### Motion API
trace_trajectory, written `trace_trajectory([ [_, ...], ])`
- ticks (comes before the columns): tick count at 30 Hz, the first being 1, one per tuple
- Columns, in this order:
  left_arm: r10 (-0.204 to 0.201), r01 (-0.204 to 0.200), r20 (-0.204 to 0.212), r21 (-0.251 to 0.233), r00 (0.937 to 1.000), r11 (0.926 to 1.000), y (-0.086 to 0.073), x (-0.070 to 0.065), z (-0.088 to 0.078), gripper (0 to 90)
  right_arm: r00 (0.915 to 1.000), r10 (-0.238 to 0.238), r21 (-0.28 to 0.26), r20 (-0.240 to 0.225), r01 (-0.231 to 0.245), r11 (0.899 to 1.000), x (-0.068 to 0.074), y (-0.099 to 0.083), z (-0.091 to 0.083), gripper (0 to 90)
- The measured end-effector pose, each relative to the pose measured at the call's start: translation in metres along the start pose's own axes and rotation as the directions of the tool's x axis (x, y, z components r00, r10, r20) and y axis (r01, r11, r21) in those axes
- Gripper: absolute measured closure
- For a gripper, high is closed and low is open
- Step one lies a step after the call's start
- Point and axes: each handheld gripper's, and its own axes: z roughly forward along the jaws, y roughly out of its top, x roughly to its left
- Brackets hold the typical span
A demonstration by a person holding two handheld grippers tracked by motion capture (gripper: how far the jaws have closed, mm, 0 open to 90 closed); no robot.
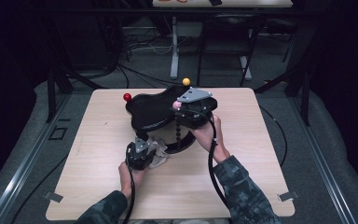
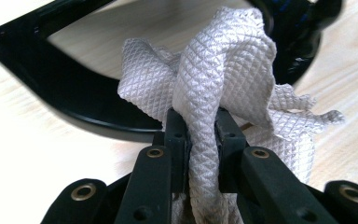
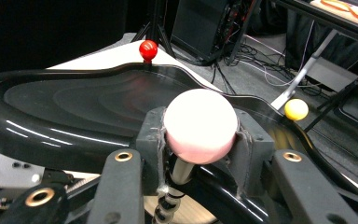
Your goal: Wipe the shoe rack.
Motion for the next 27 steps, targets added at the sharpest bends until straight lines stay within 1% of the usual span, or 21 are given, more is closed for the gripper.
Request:
trace_trajectory([
  [2,-0.007,0.007,-0.001,0.004,1.0000,1.0000,-0.001,0.002,0.000,79.0,1.0000,0.001,-0.003,-0.002,-0.001,1.000,-0.001,-0.001,0.000,60.2],
  [5,0.000,0.000,-0.003,-0.002,1.0000,1.0000,0.000,0.001,0.000,78.9,1.0000,0.004,0.001,0.003,-0.004,1.000,-0.001,-0.001,-0.001,59.9],
  [6,-0.004,0.004,-0.002,-0.009,1.0000,1.0000,0.000,0.000,0.000,78.9,0.9999,0.017,-0.013,0.001,-0.017,1.000,0.000,-0.001,0.000,58.8],
  [7,0.003,-0.003,0.006,-0.014,1.0000,0.9999,0.000,-0.002,0.001,78.9,0.9995,0.025,-0.010,0.017,-0.025,1.000,0.001,-0.001,0.001,56.7],
  [10,0.001,-0.001,0.009,-0.019,1.0000,0.9998,0.000,-0.003,0.001,78.9,0.9989,0.039,-0.017,0.024,-0.039,0.999,0.001,-0.002,0.003,57.0],
  [11,0.010,-0.009,0.010,-0.021,0.9999,0.9997,0.000,-0.004,0.001,78.9,0.9985,0.040,-0.014,0.036,-0.040,0.999,0.002,-0.003,0.004,57.9],
  [12,0.014,-0.014,0.010,-0.020,0.9999,0.9997,0.000,-0.004,0.001,78.9,0.9991,0.042,-0.019,-0.004,-0.042,0.999,0.001,-0.003,0.004,59.1],
  [13,0.011,-0.011,0.011,-0.021,0.9999,0.9997,0.000,-0.004,0.001,78.9,0.9991,0.034,-0.025,0.027,-0.033,0.999,0.003,-0.003,0.004,59.8],
  [14,0.011,-0.010,0.012,-0.021,0.9999,0.9997,0.000,-0.004,0.001,78.9,0.9991,0.034,-0.025,0.027,-0.033,0.999,0.003,-0.003,0.004,59.8],
  [16,0.014,-0.014,0.007,-0.017,0.9999,0.9998,-0.001,-0.002,0.001,78.9,0.9994,0.032,-0.026,0.011,-0.031,0.999,0.002,-0.003,0.004,60.1],
  [18,0.013,-0.013,0.008,-0.018,0.9999,0.9997,-0.001,-0.001,0.001,78.9,0.9995,0.033,-0.024,0.005,-0.032,0.999,0.001,-0.003,0.003,60.1],
  [20,0.020,-0.020,0.004,-0.015,0.9998,0.9997,-0.001,0.000,0.001,78.8,0.9993,0.036,-0.021,-0.004,-0.036,0.999,-0.002,-0.004,0.002,60.2],
  [22,0.018,-0.018,-0.001,-0.018,0.9998,0.9997,-0.002,0.001,0.001,78.8,0.9993,0.035,-0.019,-0.013,-0.035,0.999,-0.003,-0.004,0.002,60.2],
  [23,0.022,-0.022,-0.007,-0.019,0.9997,0.9996,-0.002,0.001,0.001,78.8,0.9991,0.035,-0.022,-0.024,-0.035,0.999,-0.005,-0.004,0.002,60.2],
  [24,0.039,-0.040,-0.014,-0.016,0.9991,0.9991,-0.002,0.003,0.000,78.8,0.9989,0.036,-0.021,-0.030,-0.037,0.999,-0.006,-0.005,0.001,60.2],
  [25,0.047,-0.047,-0.016,-0.014,0.9988,0.9988,-0.002,0.004,0.000,78.9,0.9990,0.036,-0.015,-0.025,-0.036,0.999,-0.007,-0.005,0.000,60.1],
  [26,0.045,-0.045,-0.017,-0.013,0.9988,0.9989,-0.002,0.005,0.000,78.9,0.9990,0.033,-0.015,-0.031,-0.033,0.999,-0.008,-0.005,-0.001,60.1],
  [27,0.055,-0.055,-0.027,-0.013,0.9981,0.9984,-0.003,0.008,-0.001,78.9,0.9987,0.037,-0.012,-0.036,-0.037,0.999,-0.010,-0.006,-0.002,60.1],
])
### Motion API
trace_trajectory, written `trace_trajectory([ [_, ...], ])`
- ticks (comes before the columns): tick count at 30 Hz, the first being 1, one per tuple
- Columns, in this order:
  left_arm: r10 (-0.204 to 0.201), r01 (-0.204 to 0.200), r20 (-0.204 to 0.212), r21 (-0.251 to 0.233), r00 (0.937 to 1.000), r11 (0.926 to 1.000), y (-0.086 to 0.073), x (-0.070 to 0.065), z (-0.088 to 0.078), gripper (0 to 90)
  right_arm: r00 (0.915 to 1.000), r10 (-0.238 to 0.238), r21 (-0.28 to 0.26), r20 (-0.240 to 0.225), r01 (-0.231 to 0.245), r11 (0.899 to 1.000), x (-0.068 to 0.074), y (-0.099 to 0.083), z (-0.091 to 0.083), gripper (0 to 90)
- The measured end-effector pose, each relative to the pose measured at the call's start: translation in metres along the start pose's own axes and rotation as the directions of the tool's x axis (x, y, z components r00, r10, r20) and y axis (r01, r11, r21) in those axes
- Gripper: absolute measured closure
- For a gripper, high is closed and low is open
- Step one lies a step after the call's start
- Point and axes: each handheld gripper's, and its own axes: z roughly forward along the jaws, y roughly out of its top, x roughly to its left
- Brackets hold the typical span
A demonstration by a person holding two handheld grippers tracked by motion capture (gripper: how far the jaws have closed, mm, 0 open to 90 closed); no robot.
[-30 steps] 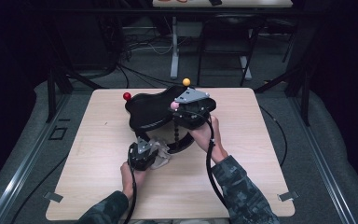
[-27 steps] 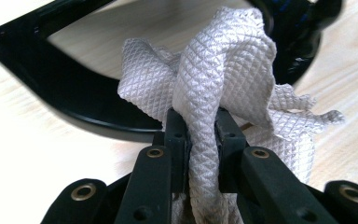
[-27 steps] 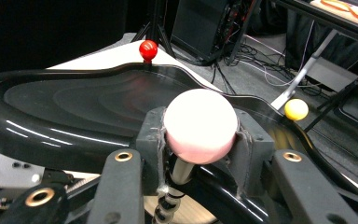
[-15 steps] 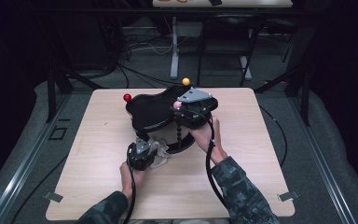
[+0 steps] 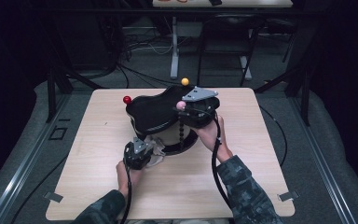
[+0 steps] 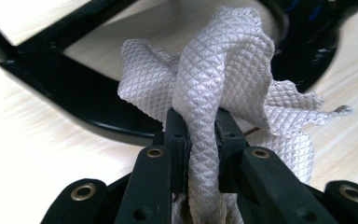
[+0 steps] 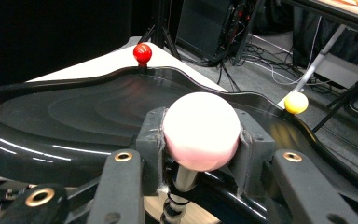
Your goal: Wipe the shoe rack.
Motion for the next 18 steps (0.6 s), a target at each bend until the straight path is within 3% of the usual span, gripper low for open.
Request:
trace_trajectory([
  [8,-0.045,0.045,-0.016,0.000,0.9988,0.9990,0.000,0.019,0.002,78.9,0.9999,0.005,-0.001,-0.010,-0.005,1.000,-0.002,-0.001,-0.001,60.1],
  [11,-0.040,0.040,-0.035,-0.001,0.9986,0.9992,0.001,0.027,0.003,78.9,1.0000,0.003,0.002,-0.003,-0.003,1.000,-0.001,-0.001,-0.001,60.2],
  [14,-0.094,0.095,-0.041,0.005,0.9947,0.9955,0.000,0.039,0.005,78.9,1.0000,0.000,0.009,0.008,0.000,1.000,0.000,-0.001,-0.001,60.2],
  [18,-0.111,0.112,-0.056,0.008,0.9922,0.9937,0.001,0.053,0.009,78.9,1.0000,0.002,0.006,0.005,-0.002,1.000,-0.001,-0.001,-0.001,60.3],
])
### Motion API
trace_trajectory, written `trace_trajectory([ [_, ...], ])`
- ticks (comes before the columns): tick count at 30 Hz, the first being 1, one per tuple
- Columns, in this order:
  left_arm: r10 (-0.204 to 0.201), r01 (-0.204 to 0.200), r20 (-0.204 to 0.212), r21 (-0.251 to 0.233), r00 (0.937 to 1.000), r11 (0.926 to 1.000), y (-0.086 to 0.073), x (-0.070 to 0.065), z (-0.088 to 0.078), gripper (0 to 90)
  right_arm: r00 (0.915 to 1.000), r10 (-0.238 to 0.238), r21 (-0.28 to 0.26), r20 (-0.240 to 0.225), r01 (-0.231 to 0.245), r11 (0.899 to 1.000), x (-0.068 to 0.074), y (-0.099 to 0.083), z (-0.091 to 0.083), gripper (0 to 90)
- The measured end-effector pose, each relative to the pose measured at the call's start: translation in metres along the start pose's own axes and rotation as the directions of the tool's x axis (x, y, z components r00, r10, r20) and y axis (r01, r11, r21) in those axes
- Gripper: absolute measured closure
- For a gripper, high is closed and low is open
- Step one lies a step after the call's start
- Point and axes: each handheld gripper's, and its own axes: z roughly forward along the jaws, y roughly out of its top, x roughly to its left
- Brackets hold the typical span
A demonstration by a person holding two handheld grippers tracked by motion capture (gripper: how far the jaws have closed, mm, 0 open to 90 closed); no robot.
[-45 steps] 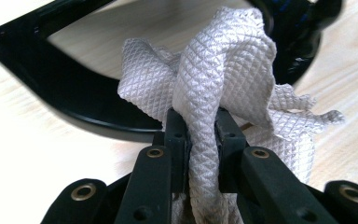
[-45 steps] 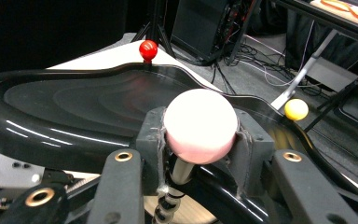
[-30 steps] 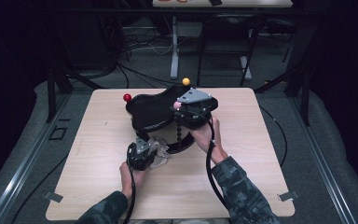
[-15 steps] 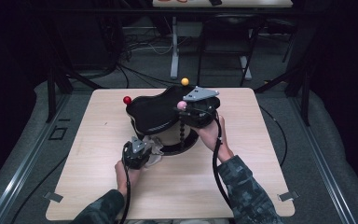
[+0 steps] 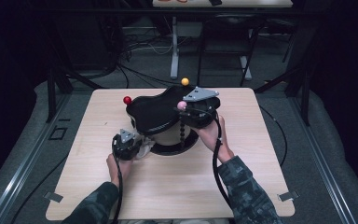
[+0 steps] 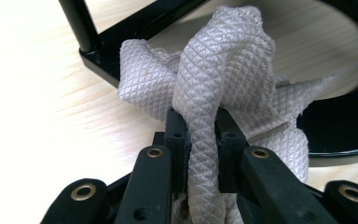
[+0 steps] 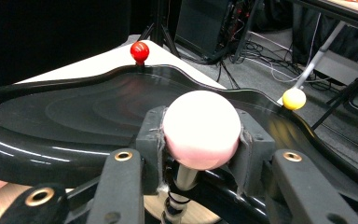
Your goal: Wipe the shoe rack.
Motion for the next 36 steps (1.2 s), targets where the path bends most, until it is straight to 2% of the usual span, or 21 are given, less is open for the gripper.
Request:
trace_trajectory([
  [2,-0.012,0.012,-0.006,0.007,0.9999,0.9999,0.003,0.006,0.003,79.0,1.0000,-0.001,0.003,0.006,0.001,1.000,0.000,0.000,0.000,60.2],
  [5,0.007,-0.007,-0.028,0.005,0.9996,1.0000,0.004,0.011,0.007,79.0,1.0000,0.000,0.002,0.006,0.000,1.000,0.001,0.000,0.000,60.2],
  [8,-0.021,0.021,-0.034,0.018,0.9992,0.9996,0.009,0.019,0.011,78.9,1.0000,0.001,0.002,0.002,-0.001,1.000,0.001,0.000,0.000,60.3],
  [10,-0.010,0.011,-0.042,0.022,0.9991,0.9997,0.011,0.022,0.014,78.9,1.0000,0.000,0.004,0.001,0.000,1.000,0.001,0.000,0.000,60.2],
  [13,-0.026,0.027,-0.051,0.025,0.9983,0.9993,0.015,0.027,0.018,78.9,1.0000,0.000,0.004,0.004,0.000,1.000,0.001,0.000,0.000,60.3],
  [14,-0.020,0.022,-0.058,0.029,0.9981,0.9993,0.016,0.029,0.019,78.9,1.0000,0.000,0.004,0.004,0.000,1.000,0.001,0.000,0.000,60.3],
  [17,-0.033,0.035,-0.062,0.035,0.9975,0.9988,0.019,0.033,0.023,78.9,0.9998,-0.002,0.002,0.017,0.002,1.000,0.002,0.000,0.000,60.3],
  [22,-0.041,0.043,-0.054,0.040,0.9977,0.9983,0.021,0.036,0.024,79.0,1.0000,-0.001,-0.002,0.010,0.001,1.000,0.002,0.000,0.000,60.3],
  [24,-0.060,0.061,-0.044,0.040,0.9973,0.9973,0.020,0.035,0.023,79.1,1.0000,0.000,-0.003,0.007,0.000,1.000,0.002,0.000,0.000,60.3],
  [26,-0.059,0.060,-0.034,0.044,0.9977,0.9972,0.019,0.033,0.022,79.1,1.0000,0.000,-0.003,0.008,0.000,1.000,0.002,0.000,0.000,60.3],
  [27,-0.049,0.051,-0.031,0.051,0.9983,0.9974,0.019,0.031,0.020,79.1,0.9995,-0.002,0.008,0.030,0.002,1.000,0.003,0.000,-0.001,60.3],
  [29,-0.037,0.038,-0.023,0.054,0.9991,0.9978,0.018,0.025,0.017,79.0,1.0000,0.001,-0.007,0.000,-0.001,1.000,0.002,0.000,0.000,60.3],
  [30,-0.033,0.034,-0.018,0.052,0.9993,0.9981,0.016,0.022,0.015,79.0,0.9998,0.000,0.003,0.021,0.000,1.000,0.003,0.000,0.000,60.3],
  [34,-0.015,0.015,-0.003,0.040,0.9999,0.9991,0.009,0.008,0.006,78.9,0.9998,0.000,0.002,0.022,0.000,1.000,0.003,0.000,0.000,60.2],
  [36,-0.024,0.024,0.007,0.034,0.9997,0.9991,0.006,0.001,0.002,78.9,0.9998,0.000,0.002,0.022,0.000,1.000,0.003,0.000,0.000,60.3],
])
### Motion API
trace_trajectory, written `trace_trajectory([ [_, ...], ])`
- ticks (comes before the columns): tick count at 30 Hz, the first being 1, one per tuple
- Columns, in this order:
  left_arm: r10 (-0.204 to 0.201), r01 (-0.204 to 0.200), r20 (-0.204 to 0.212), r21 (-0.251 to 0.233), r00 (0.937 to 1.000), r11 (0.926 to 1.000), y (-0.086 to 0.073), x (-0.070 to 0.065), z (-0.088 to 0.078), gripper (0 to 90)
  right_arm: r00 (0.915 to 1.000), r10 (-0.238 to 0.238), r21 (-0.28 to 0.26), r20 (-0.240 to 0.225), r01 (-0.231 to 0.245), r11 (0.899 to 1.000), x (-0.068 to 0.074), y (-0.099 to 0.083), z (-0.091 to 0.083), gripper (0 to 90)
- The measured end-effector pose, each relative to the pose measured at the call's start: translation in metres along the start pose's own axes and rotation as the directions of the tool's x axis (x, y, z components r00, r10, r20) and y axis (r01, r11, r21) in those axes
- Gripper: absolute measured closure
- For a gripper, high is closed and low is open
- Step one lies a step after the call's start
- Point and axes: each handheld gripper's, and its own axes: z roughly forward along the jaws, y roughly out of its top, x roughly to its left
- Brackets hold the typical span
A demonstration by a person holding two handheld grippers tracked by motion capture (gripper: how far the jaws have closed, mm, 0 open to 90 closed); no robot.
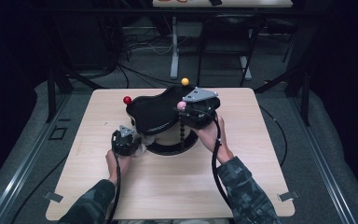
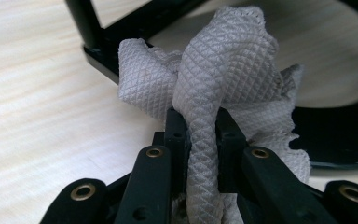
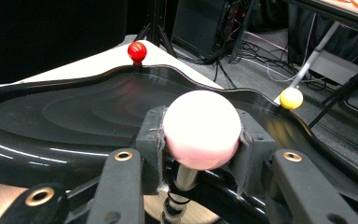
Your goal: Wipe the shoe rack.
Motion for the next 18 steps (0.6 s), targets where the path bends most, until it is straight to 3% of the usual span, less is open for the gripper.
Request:
trace_trajectory([
  [4,0.031,-0.031,0.004,-0.027,0.9995,0.9992,-0.006,-0.024,-0.007,78.8,1.0000,0.000,-0.002,-0.005,0.000,1.000,0.000,0.000,0.000,60.3],
  [9,0.035,-0.034,0.014,-0.038,0.9993,0.9987,-0.007,-0.042,-0.008,78.8,1.0000,0.000,0.000,-0.001,0.000,1.000,0.000,0.000,0.000,60.2],
  [15,0.079,-0.078,0.020,-0.051,0.9967,0.9957,-0.007,-0.065,-0.008,78.6,0.9999,0.004,0.003,-0.014,-0.004,1.000,0.000,0.000,0.000,60.3],
  [18,0.062,-0.058,0.046,-0.075,0.9971,0.9955,-0.007,-0.077,-0.005,78.5,0.9999,0.003,0.003,-0.013,-0.003,1.000,-0.001,0.001,0.000,60.2],
])
